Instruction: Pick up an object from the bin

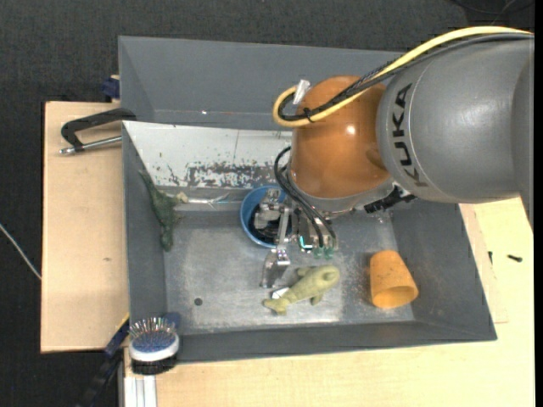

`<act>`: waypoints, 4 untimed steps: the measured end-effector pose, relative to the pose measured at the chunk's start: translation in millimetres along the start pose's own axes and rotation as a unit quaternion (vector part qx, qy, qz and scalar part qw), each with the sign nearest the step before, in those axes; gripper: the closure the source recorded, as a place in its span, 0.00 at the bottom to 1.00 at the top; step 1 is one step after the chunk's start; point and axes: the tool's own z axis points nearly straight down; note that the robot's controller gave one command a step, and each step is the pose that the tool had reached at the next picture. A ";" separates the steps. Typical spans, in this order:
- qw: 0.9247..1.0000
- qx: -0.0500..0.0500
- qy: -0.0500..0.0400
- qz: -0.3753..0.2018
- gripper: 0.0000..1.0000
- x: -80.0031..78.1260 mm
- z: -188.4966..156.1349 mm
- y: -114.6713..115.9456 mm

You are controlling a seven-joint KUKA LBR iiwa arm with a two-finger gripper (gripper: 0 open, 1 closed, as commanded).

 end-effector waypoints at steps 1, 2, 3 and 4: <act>0.988 -0.001 -0.009 -0.156 0.00 -28.7 74.8 -39.1; 0.995 -0.008 -0.010 -0.096 0.00 -44.3 83.4 -42.5; 0.996 -0.005 -0.016 -0.090 1.00 -48.6 80.9 -47.3; 0.968 0.002 -0.009 -0.250 1.00 -47.0 -112.6 -59.9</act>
Offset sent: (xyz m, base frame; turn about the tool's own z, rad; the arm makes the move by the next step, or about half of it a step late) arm 0.0290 -0.0490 -0.0942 -0.3275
